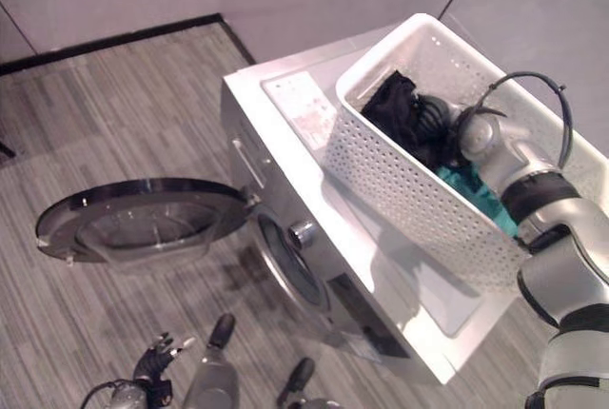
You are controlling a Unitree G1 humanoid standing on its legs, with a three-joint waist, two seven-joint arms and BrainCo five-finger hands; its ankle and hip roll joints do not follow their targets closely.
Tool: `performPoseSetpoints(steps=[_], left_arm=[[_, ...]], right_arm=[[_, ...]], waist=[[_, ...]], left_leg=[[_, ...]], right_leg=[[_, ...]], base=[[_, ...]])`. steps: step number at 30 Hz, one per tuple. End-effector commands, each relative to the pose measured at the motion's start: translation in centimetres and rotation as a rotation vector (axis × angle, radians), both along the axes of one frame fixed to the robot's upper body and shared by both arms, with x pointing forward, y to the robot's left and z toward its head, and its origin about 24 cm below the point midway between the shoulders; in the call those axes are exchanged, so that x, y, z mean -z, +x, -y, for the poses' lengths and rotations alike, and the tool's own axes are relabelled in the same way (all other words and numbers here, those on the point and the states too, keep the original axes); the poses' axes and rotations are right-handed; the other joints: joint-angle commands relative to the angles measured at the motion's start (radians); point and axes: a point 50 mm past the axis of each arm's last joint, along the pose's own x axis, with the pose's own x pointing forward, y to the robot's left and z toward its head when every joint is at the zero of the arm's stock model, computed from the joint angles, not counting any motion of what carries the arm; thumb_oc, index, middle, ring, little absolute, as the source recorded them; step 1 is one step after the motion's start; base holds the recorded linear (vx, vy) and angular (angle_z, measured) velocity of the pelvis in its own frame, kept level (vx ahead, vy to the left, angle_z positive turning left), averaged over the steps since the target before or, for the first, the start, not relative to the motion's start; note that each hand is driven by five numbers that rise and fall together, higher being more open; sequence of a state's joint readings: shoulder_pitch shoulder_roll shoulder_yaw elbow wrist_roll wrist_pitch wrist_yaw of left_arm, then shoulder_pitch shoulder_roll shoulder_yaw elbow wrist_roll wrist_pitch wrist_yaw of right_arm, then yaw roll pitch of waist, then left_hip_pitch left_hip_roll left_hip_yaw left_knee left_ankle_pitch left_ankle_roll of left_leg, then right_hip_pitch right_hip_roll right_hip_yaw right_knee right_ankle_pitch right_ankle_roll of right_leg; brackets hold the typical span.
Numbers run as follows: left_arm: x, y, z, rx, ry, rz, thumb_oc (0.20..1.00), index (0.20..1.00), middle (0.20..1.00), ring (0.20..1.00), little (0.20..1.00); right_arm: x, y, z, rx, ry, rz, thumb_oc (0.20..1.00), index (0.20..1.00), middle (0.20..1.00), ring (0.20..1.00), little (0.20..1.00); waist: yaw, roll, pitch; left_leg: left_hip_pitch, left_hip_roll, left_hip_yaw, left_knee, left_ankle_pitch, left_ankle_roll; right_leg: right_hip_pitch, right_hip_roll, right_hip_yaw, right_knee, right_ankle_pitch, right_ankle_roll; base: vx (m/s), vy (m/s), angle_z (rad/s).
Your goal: Grab the laundry basket,head to the washer,open it,put in the laundry and shut it.
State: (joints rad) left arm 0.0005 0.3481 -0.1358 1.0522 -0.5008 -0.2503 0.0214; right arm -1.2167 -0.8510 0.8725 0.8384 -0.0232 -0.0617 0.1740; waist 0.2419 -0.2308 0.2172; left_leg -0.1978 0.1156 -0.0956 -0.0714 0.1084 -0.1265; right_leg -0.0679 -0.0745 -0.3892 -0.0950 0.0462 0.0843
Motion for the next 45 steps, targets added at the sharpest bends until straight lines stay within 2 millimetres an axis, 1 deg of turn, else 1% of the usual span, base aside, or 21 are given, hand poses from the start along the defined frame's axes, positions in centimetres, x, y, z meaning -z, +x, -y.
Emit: performPoseSetpoints(steps=[1,2,3,5,7,12,13,14,16,21,26,29,31,32,36,37,38,39,40,42,45], left_arm=[[-0.7,0.8,-1.2,-0.025,0.045,0.028,1.000,1.000,1.000,1.000,1.000],[-0.6,0.6,-1.3,-0.035,0.048,0.022,1.000,1.000,1.000,1.000,1.000],[-0.5,0.2,-1.4,-0.056,0.048,0.014,1.000,1.000,1.000,1.000,1.000],[-0.5,0.2,-1.4,-0.056,0.048,0.014,1.000,1.000,1.000,1.000,1.000],[-0.3,-0.3,-1.4,-0.072,0.047,0.010,1.000,1.000,1.000,1.000,1.000],[0.2,-1.2,-1.2,-0.073,0.040,-0.018,1.000,1.000,1.000,1.000,1.000],[0.3,-1.4,-1.1,-0.074,0.039,-0.026,1.000,1.000,1.000,1.000,1.000],[0.3,-1.4,-1.1,-0.073,0.039,-0.026,1.000,1.000,1.000,1.000,1.000],[0.7,-2.2,-1.2,-0.083,0.039,-0.057,1.000,1.000,1.000,1.000,1.000],[1.1,-3.2,-1.2,-0.087,0.053,-0.110,1.000,1.000,1.000,1.000,1.000],[1.3,-3.2,-1.0,-0.083,0.063,-0.129,1.000,1.000,1.000,1.000,1.000],[1.2,-2.8,-0.8,-0.070,0.075,-0.121,1.000,1.000,1.000,1.000,1.000],[1.0,-2.5,-0.9,-0.060,0.095,-0.112,1.000,1.000,1.000,1.000,1.000],[1.0,-2.4,-0.9,-0.060,0.095,-0.112,1.000,1.000,1.000,1.000,1.000],[0.9,-2.4,-0.9,-0.053,0.107,-0.110,1.000,1.000,1.000,1.000,1.000],[0.9,-2.4,-0.8,-0.052,0.107,-0.109,1.000,1.000,1.000,1.000,1.000],[0.9,-2.5,-1.0,-0.056,0.114,-0.112,1.000,1.000,1.000,1.000,1.000],[0.9,-2.6,-1.1,-0.060,0.117,-0.115,1.000,1.000,1.000,1.000,1.000],[0.9,-2.6,-1.1,-0.059,0.117,-0.115,1.000,1.000,1.000,1.000,1.000],[0.9,-3.0,-1.4,-0.081,0.122,-0.124,1.000,1.000,1.000,1.000,1.000],[1.1,-3.2,-1.3,-0.102,0.107,-0.131,1.000,1.000,1.000,1.000,1.000]], right_arm=[[1.5,0.3,-1.2,-0.006,0.013,-0.015,0.200,0.200,0.200,0.200,0.200],[0.5,0.3,-1.4,-0.013,0.056,0.029,0.200,0.200,0.200,0.200,0.200],[-2.2,0.0,-1.8,-0.052,0.155,0.136,0.200,0.200,0.200,0.200,0.200],[-2.2,0.0,-1.8,-0.052,0.155,0.136,0.200,0.200,0.200,0.200,0.200],[-5.8,-1.2,-1.7,-0.116,0.294,0.279,0.200,0.200,0.200,0.200,0.200],[-11.2,-3.8,-0.5,-0.188,0.451,0.504,0.200,0.200,0.200,0.200,0.200],[-12.3,-4.3,-0.1,-0.193,0.484,0.553,0.200,0.200,0.200,0.200,0.200],[-12.3,-4.3,-0.1,-0.193,0.484,0.553,0.200,0.200,0.200,0.200,0.200],[-15.4,-5.5,0.5,-0.194,0.535,0.687,0.200,0.200,0.200,0.200,0.200],[-18.9,-6.6,1.2,-0.146,0.619,0.867,0.200,0.200,0.200,0.200,0.200],[-20.8,-6.9,0.9,-0.078,0.625,0.995,0.200,0.200,0.200,0.200,0.200],[-21.8,-7.4,1.8,0.014,0.588,1.105,0.200,0.200,0.200,0.200,0.200],[-23.1,-8.9,3.0,0.088,0.519,1.226,0.200,0.200,0.200,0.200,0.200],[-23.1,-8.9,3.0,0.089,0.518,1.227,0.200,0.200,0.200,0.200,0.200],[-24.8,-12.0,5.5,0.199,0.447,1.409,0.200,0.200,0.200,0.200,0.200],[-24.8,-12.0,5.5,0.199,0.446,1.410,0.200,0.200,0.200,0.200,0.200],[-25.3,-13.5,7.2,0.278,0.404,1.482,0.200,0.200,0.200,0.200,0.200],[-25.6,-14.4,8.1,0.317,0.389,1.509,0.200,0.200,0.200,0.200,0.200],[-25.6,-14.4,8.1,0.317,0.389,1.510,0.200,0.200,0.200,0.200,0.200],[-26.0,-16.0,10.1,0.407,0.333,1.535,0.200,0.200,0.200,0.200,0.200],[-25.2,-16.4,11.4,0.441,0.318,1.512,0.200,0.200,0.200,0.200,0.200]], waist=[[0.005,-0.021,0.057],[-0.002,-0.021,0.050],[-0.021,-0.021,0.034],[-0.024,-0.022,0.031],[-0.041,-0.019,0.008],[-0.069,-0.009,-0.039],[-0.070,-0.005,-0.045],[-0.073,-0.007,-0.047],[-0.084,-0.002,-0.077],[-0.094,0.008,-0.111],[-0.097,0.022,-0.131],[-0.091,0.030,-0.137],[-0.091,0.035,-0.144],[-0.090,0.035,-0.143],[-0.094,0.043,-0.153],[-0.093,0.043,-0.152],[-0.098,0.045,-0.155],[-0.101,0.044,-0.157],[-0.099,0.044,-0.157],[-0.109,0.041,-0.162],[-0.121,0.043,-0.161]], left_leg=[[-0.028,0.042,0.001,-0.016,-0.025,0.015],[-0.022,0.043,0.004,-0.016,-0.027,0.015],[-0.011,0.045,0.013,-0.016,-0.032,0.015],[-0.016,0.043,0.011,-0.016,-0.030,0.016],[0.007,0.046,0.027,-0.016,-0.039,0.016],[0.049,0.044,0.048,-0.016,-0.054,0.020],[0.061,0.047,0.052,-0.016,-0.060,0.020],[0.058,0.045,0.050,-0.016,-0.057,0.021],[0.088,0.046,0.061,-0.016,-0.069,0.023],[0.124,0.049,0.072,-0.016,-0.082,0.025],[0.154,0.049,0.075,-0.016,-0.095,0.029],[0.173,0.049,0.081,-0.016,-0.103,0.033],[0.184,0.048,0.085,-0.016,-0.111,0.037],[0.185,0.048,0.085,-0.016,-0.111,0.037],[0.201,0.042,0.089,-0.016,-0.122,0.043],[0.202,0.042,0.089,-0.016,-0.122,0.043],[0.208,0.041,0.092,-0.016,-0.126,0.045],[0.210,0.041,0.094,-0.016,-0.128,0.045],[0.210,0.041,0.094,-0.016,-0.128,0.045],[0.216,0.039,0.103,-0.016,-0.133,0.047],[0.223,0.039,0.116,-0.016,-0.135,0.048]], right_leg=[[0.035,-0.101,-0.021,0.010,-0.015,0.072],[0.035,-0.101,-0.015,0.009,-0.013,0.073],[0.035,-0.102,-0.005,0.008,-0.011,0.075],[0.033,-0.104,-0.007,0.008,-0.011,0.075],[0.039,-0.105,0.013,0.008,-0.010,0.078],[0.061,-0.111,0.033,0.008,-0.014,0.080],[0.069,-0.110,0.036,0.008,-0.015,0.080],[0.066,-0.112,0.034,0.008,-0.014,0.081],[0.084,-0.113,0.046,0.008,-0.018,0.081],[0.107,-0.112,0.058,0.008,-0.025,0.080],[0.126,-0.110,0.065,0.008,-0.030,0.078],[0.133,-0.111,0.075,0.008,-0.030,0.079],[0.136,-0.112,0.084,0.008,-0.030,0.080],[0.137,-0.111,0.084,0.008,-0.029,0.080],[0.144,-0.114,0.091,0.008,-0.030,0.085],[0.144,-0.114,0.092,0.008,-0.030,0.085],[0.143,-0.115,0.097,0.008,-0.029,0.087],[0.143,-0.116,0.099,0.008,-0.028,0.089],[0.143,-0.116,0.099,0.008,-0.028,0.089],[0.140,-0.118,0.108,0.008,-0.023,0.093],[0.136,-0.121,0.118,0.008,-0.017,0.095]], base=[[-0.04,0.015,-0.02],[-0.03,0.018,-0.06],[-0.02,0.018,-0.16],[-0.01,0.012,-0.19],[-0.01,0.008,-0.11],[0.01,0.007,-0.16],[0.00,0.000,0.00],[0.03,-0.004,-0.05],[0.05,0.004,-0.05],[0.03,-0.004,-0.14],[0.03,-0.003,-0.02],[0.03,0.006,-0.04],[0.03,0.013,-0.12],[0.03,0.017,-0.10],[0.01,0.012,-0.02],[0.00,0.000,0.00],[0.01,0.026,-0.04],[0.01,0.026,-0.05],[0.00,0.020,-0.09],[0.01,0.031,-0.20],[0.00,0.027,-0.17]])
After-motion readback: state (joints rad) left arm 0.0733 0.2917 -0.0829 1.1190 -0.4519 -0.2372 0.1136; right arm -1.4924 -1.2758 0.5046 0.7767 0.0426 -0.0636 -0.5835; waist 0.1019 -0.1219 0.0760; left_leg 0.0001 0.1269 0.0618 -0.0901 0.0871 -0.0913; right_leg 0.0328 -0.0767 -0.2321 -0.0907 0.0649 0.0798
